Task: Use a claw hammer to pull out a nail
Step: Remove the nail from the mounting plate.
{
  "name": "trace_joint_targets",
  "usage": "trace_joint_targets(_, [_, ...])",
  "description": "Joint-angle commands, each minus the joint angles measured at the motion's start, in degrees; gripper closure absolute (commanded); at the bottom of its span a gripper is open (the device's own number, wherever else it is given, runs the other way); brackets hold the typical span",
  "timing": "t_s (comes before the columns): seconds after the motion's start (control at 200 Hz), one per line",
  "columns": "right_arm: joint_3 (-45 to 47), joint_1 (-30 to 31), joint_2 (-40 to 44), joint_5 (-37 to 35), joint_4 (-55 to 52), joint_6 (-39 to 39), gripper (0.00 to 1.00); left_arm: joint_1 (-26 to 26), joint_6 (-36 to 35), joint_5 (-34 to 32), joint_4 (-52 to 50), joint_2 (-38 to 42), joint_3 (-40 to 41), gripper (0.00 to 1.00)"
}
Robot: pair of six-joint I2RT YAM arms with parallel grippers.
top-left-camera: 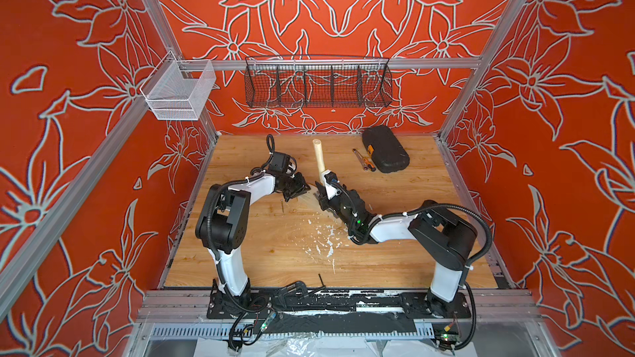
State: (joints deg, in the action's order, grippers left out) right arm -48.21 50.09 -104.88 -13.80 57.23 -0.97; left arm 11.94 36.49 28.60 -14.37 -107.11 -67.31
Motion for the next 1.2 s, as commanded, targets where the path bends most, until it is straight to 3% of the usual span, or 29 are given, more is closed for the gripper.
trace_joint_targets(0.0, [-4.27,-0.32,4.73,1.67,0.37,1.19,1.00,0.01,-0.11,-7.66,-8.39,-5.70,4.45,0.76])
trace_joint_targets(0.385, [-8.35,-0.86,9.82,3.60,-3.80,1.13,1.00,0.01,0.02,-7.64,-8.09,-5.79,4.55,0.76])
trace_joint_targets(0.871, [-10.90,-1.33,11.91,5.25,-4.38,0.86,1.00,-0.01,0.00,-8.09,-8.48,-4.78,4.99,0.76])
trace_joint_targets(1.196, [-14.89,-2.62,11.97,7.21,-10.19,-2.15,1.00,0.01,0.26,-8.50,-7.87,-4.87,5.78,0.76])
